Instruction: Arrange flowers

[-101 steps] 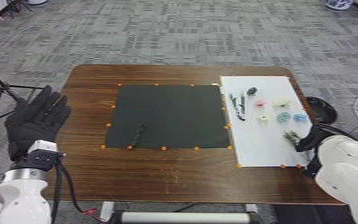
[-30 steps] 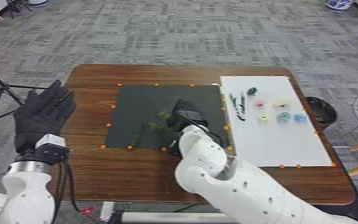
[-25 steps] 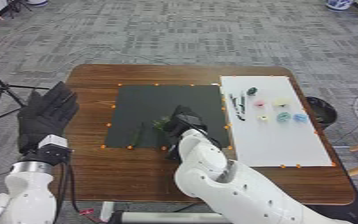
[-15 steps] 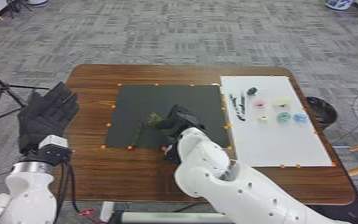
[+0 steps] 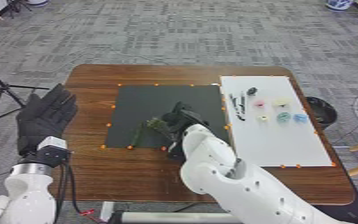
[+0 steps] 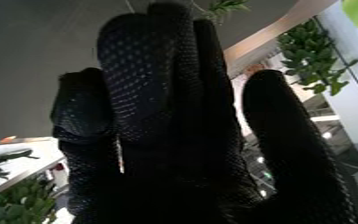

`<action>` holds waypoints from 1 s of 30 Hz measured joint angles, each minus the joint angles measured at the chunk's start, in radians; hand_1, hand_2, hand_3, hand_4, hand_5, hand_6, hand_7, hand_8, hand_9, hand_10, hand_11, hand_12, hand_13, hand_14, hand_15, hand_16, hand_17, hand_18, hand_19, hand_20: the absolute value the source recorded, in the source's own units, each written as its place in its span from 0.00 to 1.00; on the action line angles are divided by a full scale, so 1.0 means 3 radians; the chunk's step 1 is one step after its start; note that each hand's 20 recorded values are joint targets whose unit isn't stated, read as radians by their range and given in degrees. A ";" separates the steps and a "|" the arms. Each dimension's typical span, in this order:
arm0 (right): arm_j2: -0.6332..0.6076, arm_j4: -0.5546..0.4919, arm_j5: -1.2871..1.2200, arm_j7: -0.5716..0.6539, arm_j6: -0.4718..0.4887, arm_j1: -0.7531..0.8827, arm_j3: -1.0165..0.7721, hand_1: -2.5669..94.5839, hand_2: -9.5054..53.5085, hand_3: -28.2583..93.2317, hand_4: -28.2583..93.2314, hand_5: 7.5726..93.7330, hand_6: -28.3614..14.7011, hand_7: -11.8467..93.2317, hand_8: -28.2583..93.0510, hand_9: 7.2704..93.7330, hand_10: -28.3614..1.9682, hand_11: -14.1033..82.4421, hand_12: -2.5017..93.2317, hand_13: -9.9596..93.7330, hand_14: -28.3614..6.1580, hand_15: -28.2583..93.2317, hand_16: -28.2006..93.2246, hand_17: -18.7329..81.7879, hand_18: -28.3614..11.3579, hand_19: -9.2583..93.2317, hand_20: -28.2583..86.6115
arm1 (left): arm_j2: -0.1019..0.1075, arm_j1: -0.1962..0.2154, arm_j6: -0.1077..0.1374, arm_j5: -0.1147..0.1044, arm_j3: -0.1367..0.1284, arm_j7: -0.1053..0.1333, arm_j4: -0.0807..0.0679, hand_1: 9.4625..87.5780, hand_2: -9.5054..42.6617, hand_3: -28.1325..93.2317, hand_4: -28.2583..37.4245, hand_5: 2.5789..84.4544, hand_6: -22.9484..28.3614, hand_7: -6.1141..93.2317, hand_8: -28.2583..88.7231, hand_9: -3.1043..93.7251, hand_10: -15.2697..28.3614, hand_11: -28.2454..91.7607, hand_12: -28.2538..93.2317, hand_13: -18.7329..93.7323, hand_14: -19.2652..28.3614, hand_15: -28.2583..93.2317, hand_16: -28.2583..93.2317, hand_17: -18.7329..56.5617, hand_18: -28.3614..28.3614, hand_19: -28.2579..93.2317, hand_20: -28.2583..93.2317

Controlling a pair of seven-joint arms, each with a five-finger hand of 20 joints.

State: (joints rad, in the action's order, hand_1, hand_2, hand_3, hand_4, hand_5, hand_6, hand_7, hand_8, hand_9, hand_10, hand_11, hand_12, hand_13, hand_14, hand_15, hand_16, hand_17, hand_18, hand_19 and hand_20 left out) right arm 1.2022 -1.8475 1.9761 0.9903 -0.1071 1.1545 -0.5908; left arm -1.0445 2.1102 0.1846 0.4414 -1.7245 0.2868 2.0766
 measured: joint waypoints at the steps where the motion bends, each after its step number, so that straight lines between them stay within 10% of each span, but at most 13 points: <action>1: -0.0012 -0.0010 0.0048 -0.0007 -0.0001 0.0007 0.0005 0.33 0.43 0.78 0.14 0.78 0.49 0.46 0.17 0.80 0.18 0.26 0.17 0.91 0.54 0.64 0.46 0.72 0.17 1.00 0.46 | -0.0002 0.0001 0.0000 0.0000 0.0000 0.0000 0.0000 0.18 0.55 0.81 0.00 0.47 0.64 0.15 0.17 0.35 0.72 0.42 0.30 0.36 0.72 0.44 0.19 0.13 0.72 0.49 0.29; 9: -0.0064 -0.0091 -0.0138 -0.0201 0.0434 0.0100 -0.0149 0.30 0.60 0.84 0.17 0.70 0.48 0.80 0.15 0.78 0.17 0.26 0.17 0.89 0.52 0.65 0.45 0.69 0.17 1.00 0.46 | -0.0020 0.0025 0.0002 -0.0031 0.0001 0.0003 0.0002 0.18 0.55 0.81 0.00 0.47 0.63 0.15 0.17 0.35 0.72 0.42 0.30 0.36 0.72 0.45 0.19 0.13 0.73 0.49 0.29; 15: -0.0048 -0.0117 -0.0400 -0.0255 0.0941 0.0162 -0.0268 0.31 0.63 0.82 0.16 0.68 0.47 0.81 0.15 0.73 0.16 0.25 0.16 0.86 0.52 0.65 0.45 0.66 0.19 1.00 0.45 | -0.0022 0.0021 0.0000 -0.0033 0.0007 -0.0004 -0.0001 0.18 0.55 0.81 0.00 0.47 0.64 0.15 0.17 0.35 0.72 0.42 0.30 0.37 0.72 0.45 0.19 0.13 0.73 0.50 0.29; 30: -0.0062 -0.0122 -0.0195 -0.0378 0.0551 0.0241 -0.0164 0.31 0.59 0.83 0.16 0.69 0.49 0.76 0.12 0.75 0.18 0.26 0.16 0.88 0.54 0.64 0.44 0.68 0.18 1.00 0.44 | -0.0022 -0.0003 -0.0019 -0.0033 0.0025 -0.0034 -0.0016 0.17 0.55 0.81 0.00 0.47 0.64 0.15 0.17 0.35 0.71 0.42 0.30 0.36 0.72 0.45 0.19 0.13 0.72 0.50 0.29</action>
State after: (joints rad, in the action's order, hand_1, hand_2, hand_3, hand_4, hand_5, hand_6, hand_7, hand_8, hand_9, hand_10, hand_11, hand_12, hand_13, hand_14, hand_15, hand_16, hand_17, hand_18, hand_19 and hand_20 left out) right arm 1.1837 -1.8841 1.9175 0.8768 0.0582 1.2266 -0.6401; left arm -1.0511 2.1093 0.1789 0.4314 -1.7170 0.2767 2.0718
